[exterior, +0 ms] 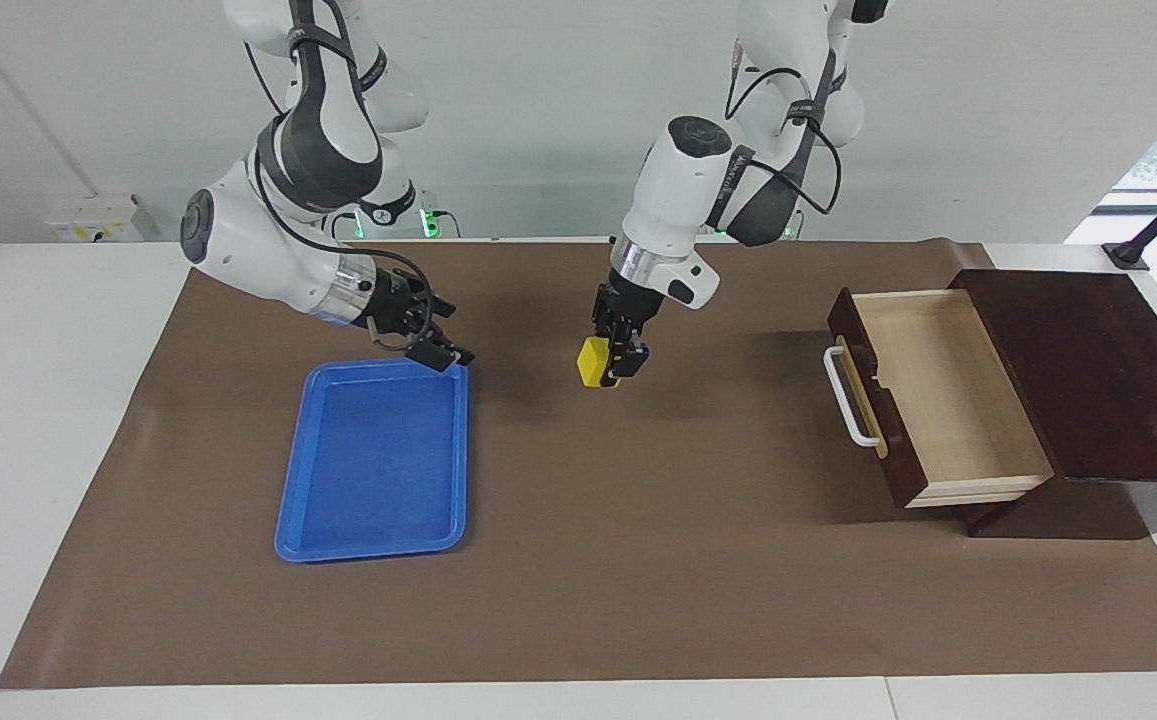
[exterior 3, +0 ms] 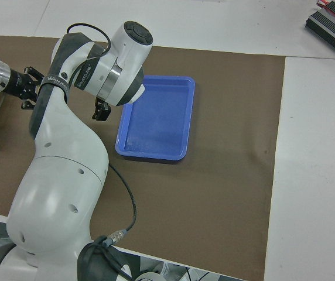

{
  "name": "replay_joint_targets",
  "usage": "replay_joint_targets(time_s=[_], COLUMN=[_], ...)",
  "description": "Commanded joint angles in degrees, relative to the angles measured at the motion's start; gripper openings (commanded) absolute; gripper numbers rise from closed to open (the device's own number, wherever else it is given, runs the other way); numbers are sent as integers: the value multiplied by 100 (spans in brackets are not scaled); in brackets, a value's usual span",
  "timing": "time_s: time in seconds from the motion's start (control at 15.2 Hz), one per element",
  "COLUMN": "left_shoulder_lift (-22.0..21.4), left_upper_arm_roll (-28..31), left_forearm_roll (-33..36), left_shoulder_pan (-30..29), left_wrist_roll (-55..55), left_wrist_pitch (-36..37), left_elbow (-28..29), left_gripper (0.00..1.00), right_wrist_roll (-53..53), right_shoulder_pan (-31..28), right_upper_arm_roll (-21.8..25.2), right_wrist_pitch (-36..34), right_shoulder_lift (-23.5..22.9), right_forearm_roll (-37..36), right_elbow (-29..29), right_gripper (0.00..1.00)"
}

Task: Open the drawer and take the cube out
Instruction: 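Hold the cube with the left gripper while the right gripper reaches it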

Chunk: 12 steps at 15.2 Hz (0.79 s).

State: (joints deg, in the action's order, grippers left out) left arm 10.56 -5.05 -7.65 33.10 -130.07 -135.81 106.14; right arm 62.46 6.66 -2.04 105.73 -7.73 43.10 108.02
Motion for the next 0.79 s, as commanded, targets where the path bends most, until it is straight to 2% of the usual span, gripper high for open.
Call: replay_joint_targets(time_s=[0.0, 0.26, 0.4, 0.72], left_shoulder_lift=[-212, -212, -212, -212], left_upper_arm_roll=[84, 84, 84, 84], left_forearm_roll=[-96, -96, -96, -96], left_shoulder_pan=[47, 118, 126, 127], left_wrist_roll=[-62, -71, -71, -53], left_wrist_pitch=[-139, -147, -147, -147], left_elbow=[223, 231, 231, 267], left_gripper=[0, 0, 0, 0], right_wrist_roll=[82, 3, -50, 107], right_shoulder_pan=[238, 844, 1117, 1310], right_upper_arm_roll=[10, 19, 19, 11], right_wrist_pitch=[412, 1124, 1230, 1555], right_shoulder_lift=[-34, -360, -378, -396], right_forearm_roll=[331, 244, -168, -232], right_elbow=[202, 158, 97, 79], right_gripper=[100, 100, 100, 100])
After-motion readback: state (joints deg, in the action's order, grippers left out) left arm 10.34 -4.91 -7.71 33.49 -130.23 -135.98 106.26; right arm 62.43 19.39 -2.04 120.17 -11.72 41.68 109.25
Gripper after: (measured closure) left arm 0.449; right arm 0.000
